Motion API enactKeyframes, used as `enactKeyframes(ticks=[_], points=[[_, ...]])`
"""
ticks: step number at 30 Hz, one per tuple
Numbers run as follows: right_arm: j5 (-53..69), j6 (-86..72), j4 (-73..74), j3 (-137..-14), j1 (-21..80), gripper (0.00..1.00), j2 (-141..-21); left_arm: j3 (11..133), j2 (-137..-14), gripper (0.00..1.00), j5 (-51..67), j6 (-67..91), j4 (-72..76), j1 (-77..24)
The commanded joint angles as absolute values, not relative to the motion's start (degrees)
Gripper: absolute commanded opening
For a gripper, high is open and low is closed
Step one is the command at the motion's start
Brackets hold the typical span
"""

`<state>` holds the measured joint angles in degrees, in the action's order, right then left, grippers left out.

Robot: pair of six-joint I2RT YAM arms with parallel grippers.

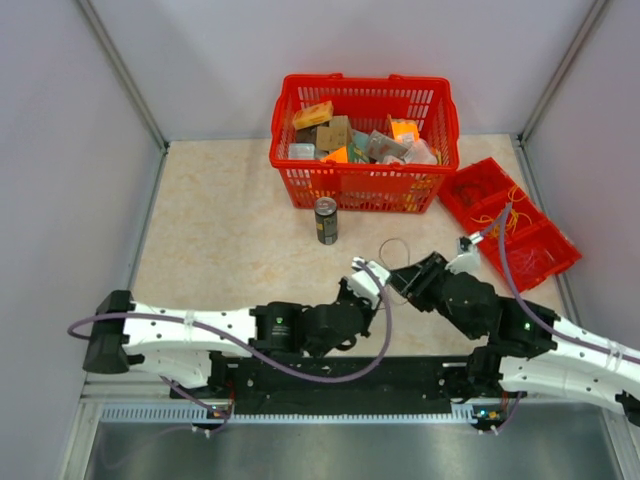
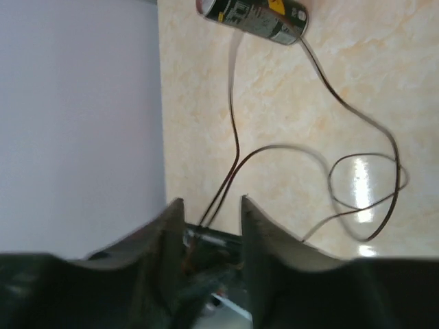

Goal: Untangle the cables

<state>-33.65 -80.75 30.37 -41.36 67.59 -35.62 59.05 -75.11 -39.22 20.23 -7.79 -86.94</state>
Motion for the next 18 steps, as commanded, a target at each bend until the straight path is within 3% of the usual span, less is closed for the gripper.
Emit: enactKeyframes(ticks=[1, 3, 4, 11, 18], points=[[-28.1, -58.1, 27.7, -38.7, 67.2, 0.56, -31.3, 52.8, -63.9, 0.00, -32.9, 25.2, -9.3, -84.0], [-23.5, -51.5, 27.7, -36.3, 67.2, 0.86, -28.9, 50.0, -59.4, 0.00, -29.4, 26.7, -10.9, -82.4], [-20.7, -48.0, 27.7, -35.6, 67.2, 0.90, -28.0, 49.2, -57.1, 0.00, -28.1, 27.3, -12.5, -81.3], [6.0, -30.3, 20.2, -38.7, 67.3, 0.92, -27.3, 46.7, -45.5, 0.00, -9.2, 29.1, -18.9, -73.3], [6.6, -9.3, 17.0, -50.6, 67.1, 0.93, -40.3, 46.3, -42.2, 0.00, 1.8, 29.0, -21.4, -71.1]])
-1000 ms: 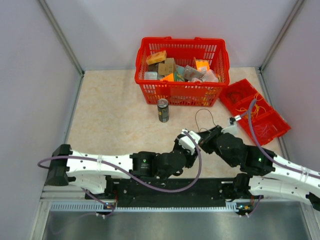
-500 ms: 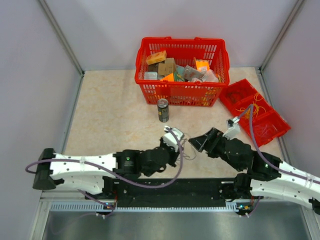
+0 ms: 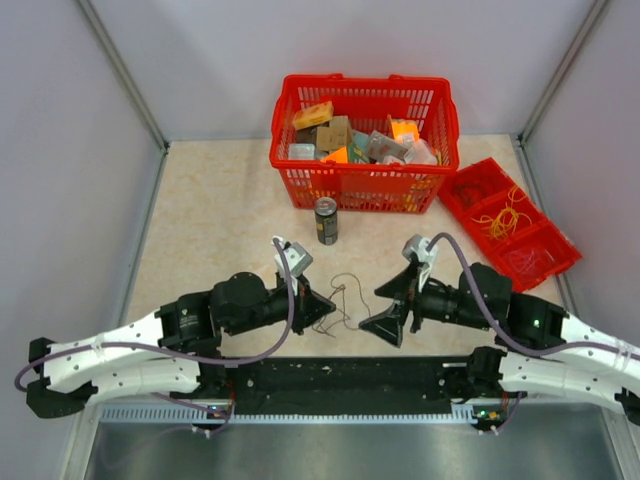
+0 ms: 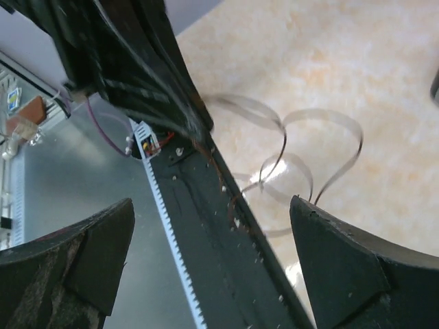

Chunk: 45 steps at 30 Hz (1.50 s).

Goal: Untangle the cables

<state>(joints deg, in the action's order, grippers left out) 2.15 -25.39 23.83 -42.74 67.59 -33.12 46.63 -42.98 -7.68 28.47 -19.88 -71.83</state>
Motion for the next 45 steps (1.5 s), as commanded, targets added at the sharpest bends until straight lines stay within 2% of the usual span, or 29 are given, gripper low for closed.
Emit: enactKeyframes(ticks=[1, 7, 13, 20, 30, 33, 37, 41, 45], points=[[8.0, -6.4, 16.0, -51.8, 67.0, 0.93, -42.4, 46.2, -42.0, 0.00, 2.9, 29.3, -21.3, -71.1], [20.8, -3.5, 3.7, -49.3, 65.7, 0.92, -47.6, 45.9, -40.3, 0.00, 4.2, 30.8, -18.6, -70.9], [22.1, -8.6, -12.1, -38.7, 65.9, 0.92, -44.4, 42.9, -37.3, 0.00, 2.8, 35.1, -10.8, -70.8], [15.6, -9.1, -19.3, -34.5, 70.4, 0.91, -43.9, 42.2, -37.7, 0.00, 0.7, 37.6, -7.0, -70.6], [-2.8, -8.8, -29.3, -28.5, 78.6, 0.88, -44.7, 41.1, -37.9, 0.00, -4.9, 41.2, -0.5, -70.5], [-5.5, -7.4, -25.9, -29.4, 79.2, 0.87, -44.0, 42.8, -39.5, 0.00, -4.0, 40.5, -0.8, -70.5], [-9.1, -5.7, -17.8, -29.0, 79.1, 0.90, -36.2, 43.2, -39.5, 0.00, -3.5, 40.3, -1.7, -70.4], [-0.9, -3.4, -3.3, -30.7, 77.6, 0.91, -28.1, 43.2, -39.4, 0.00, -1.7, 39.7, -1.8, -70.4], [2.2, -1.2, 6.0, -32.6, 77.5, 0.92, -22.5, 43.8, -39.8, 0.00, 3.1, 37.8, -2.3, -70.2]])
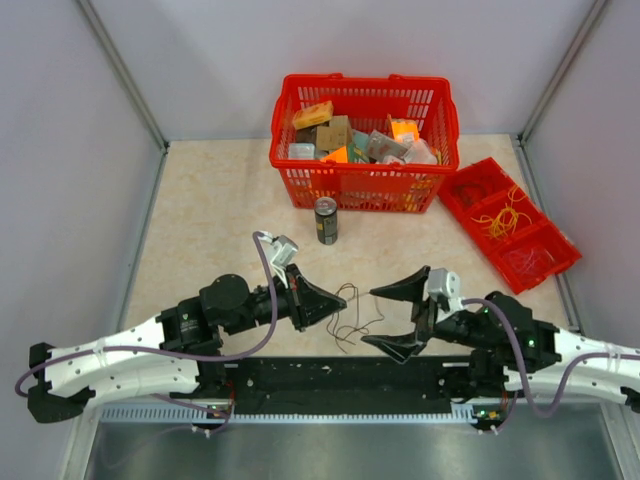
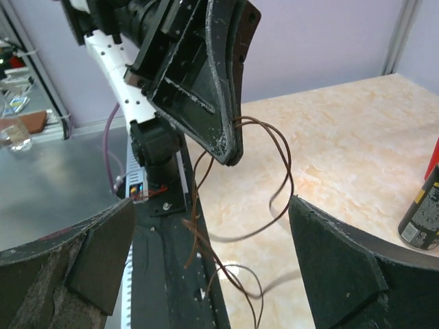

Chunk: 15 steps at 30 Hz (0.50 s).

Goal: Untangle the cables

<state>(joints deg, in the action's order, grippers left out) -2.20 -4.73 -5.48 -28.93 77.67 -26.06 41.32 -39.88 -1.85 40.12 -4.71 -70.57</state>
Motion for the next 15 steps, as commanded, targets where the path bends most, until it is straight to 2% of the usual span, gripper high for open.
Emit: enactKeyframes(ticks=[1, 11, 15], points=[[1.9, -0.5, 7.3, -33.3, 77.4, 0.92, -22.2, 44.0, -40.2, 0.00, 4.5, 37.3, -2.3, -70.2], [1.1, 5.8, 1.4, -38.2, 77.0, 0.93, -31.7, 46.9, -43.4, 0.00, 14.7, 35.5, -1.4, -70.2], [1.7, 6.0, 0.4, -38.1, 76.4, 0.93, -32.2, 47.3, -44.4, 0.00, 17.4, 34.9, -0.7, -70.2]])
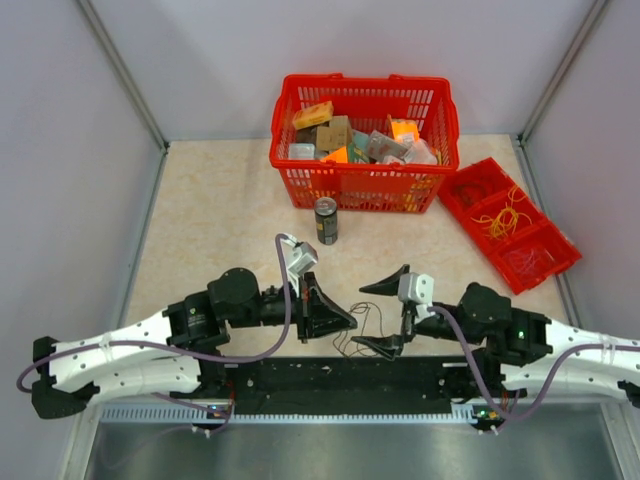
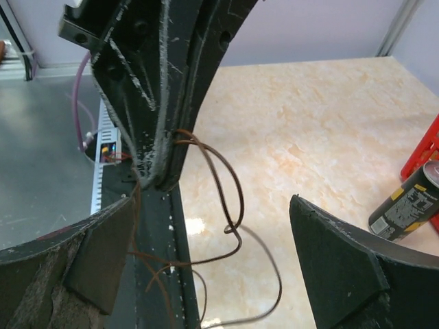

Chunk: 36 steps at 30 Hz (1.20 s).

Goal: Untangle the cables

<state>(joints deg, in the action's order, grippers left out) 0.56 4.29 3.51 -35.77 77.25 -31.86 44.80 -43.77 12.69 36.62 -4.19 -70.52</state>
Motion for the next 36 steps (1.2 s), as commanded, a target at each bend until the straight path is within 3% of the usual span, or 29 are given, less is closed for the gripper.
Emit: enactKeyframes(ticks=[1, 6, 12, 24, 31, 36], points=[[3.2, 5.5, 0.5, -38.3, 76.4, 0.93, -32.0, 47.3, -44.4, 0.00, 16.9, 35.1, -0.6, -70.2], [10.9, 1.4, 0.5, -38.8, 76.4, 0.91, -33.6, 48.7, -45.0, 0.00, 11.8, 34.8, -0.9, -70.2], [8.3, -5.3, -7.7, -35.6, 76.4, 0.91, -35.1, 53.3, -47.6, 0.00, 2.6, 37.5, -7.3, -70.2], [-10.5, -9.8, -22.5, -31.9, 77.9, 0.87, -41.4, 52.2, -47.0, 0.00, -10.3, 45.0, -7.1, -70.2], [-15.0, -10.6, -28.7, -28.5, 78.0, 0.76, -41.6, 52.3, -48.2, 0.00, -9.9, 45.4, -6.2, -70.2], [-12.5, -10.2, -34.1, -25.5, 77.9, 0.63, -41.4, 51.9, -48.9, 0.00, -9.7, 45.4, -4.7, -70.1]])
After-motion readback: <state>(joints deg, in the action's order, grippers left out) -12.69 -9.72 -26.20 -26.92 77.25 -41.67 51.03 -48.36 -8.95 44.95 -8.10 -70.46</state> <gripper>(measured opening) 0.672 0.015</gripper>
